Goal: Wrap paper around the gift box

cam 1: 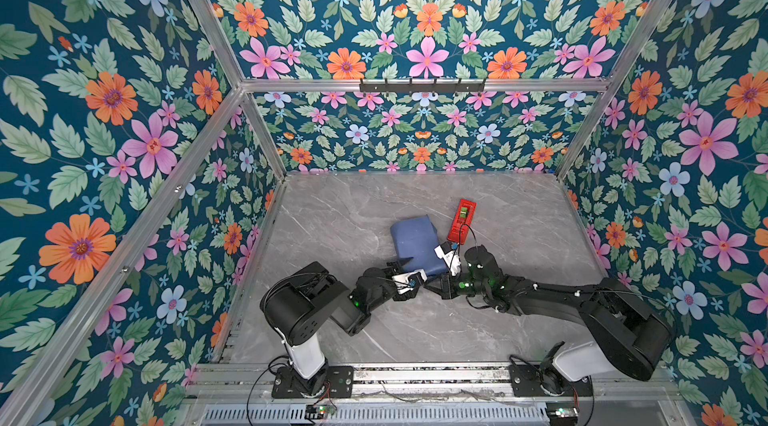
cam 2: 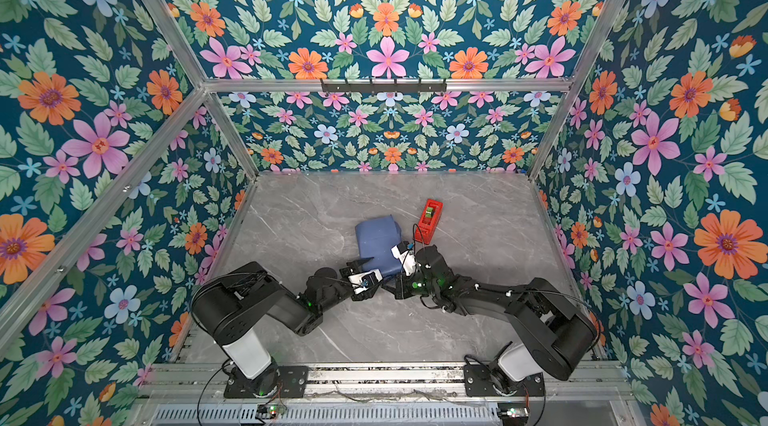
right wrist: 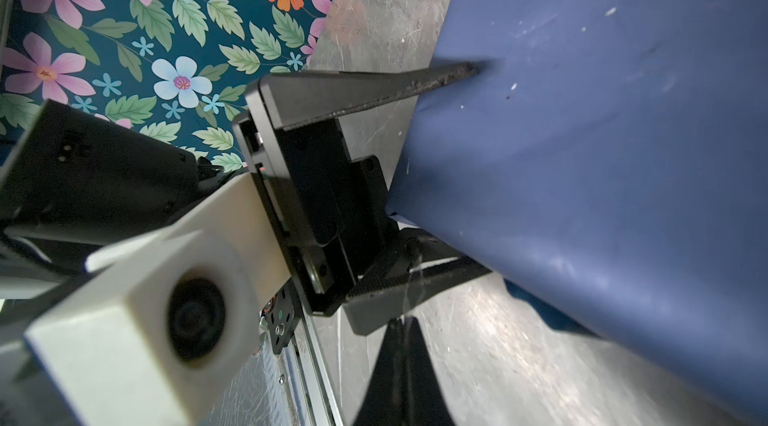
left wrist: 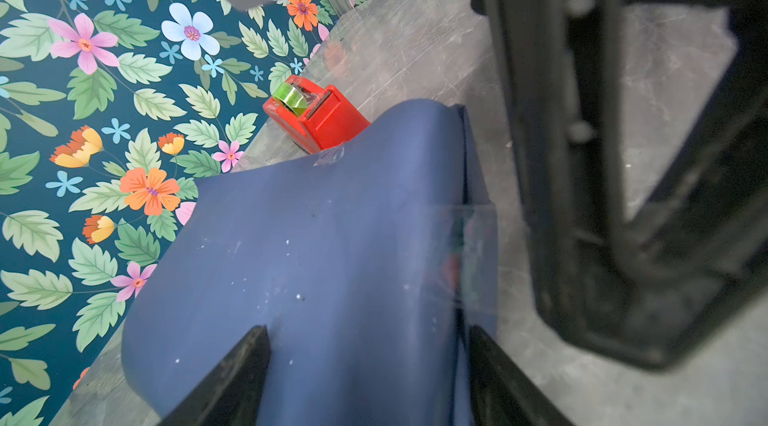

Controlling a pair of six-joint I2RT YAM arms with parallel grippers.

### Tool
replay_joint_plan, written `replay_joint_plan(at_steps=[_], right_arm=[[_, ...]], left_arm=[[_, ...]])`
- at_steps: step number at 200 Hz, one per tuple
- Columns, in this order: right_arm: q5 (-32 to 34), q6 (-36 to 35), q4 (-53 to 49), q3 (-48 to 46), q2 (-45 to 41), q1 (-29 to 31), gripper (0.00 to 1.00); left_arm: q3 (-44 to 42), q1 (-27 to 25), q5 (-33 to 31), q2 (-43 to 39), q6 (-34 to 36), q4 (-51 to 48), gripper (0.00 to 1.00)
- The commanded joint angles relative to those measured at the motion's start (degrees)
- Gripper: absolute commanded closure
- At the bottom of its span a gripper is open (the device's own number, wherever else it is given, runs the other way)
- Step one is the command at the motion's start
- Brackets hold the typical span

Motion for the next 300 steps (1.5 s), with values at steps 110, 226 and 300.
replay_joint_plan(at_steps=[110, 226, 300], right_arm=[[3.49, -0.13, -1.04, 0.44, 1.28, 0.07, 1.00], [6.43, 0.48, -3.12, 1.65, 2.70, -0.04, 1.00], [8.57, 0.74, -5.29, 2.79, 3.14, -0.06, 1.00]], left_arm=[[0.19, 0.07, 0.58, 0.34, -0.90, -2.20, 0.25], [0.19, 0.05, 0.93, 0.25, -1.00, -2.15, 0.25], [0.27, 0.05, 1.06, 0.42, -1.14, -2.15, 0.25]])
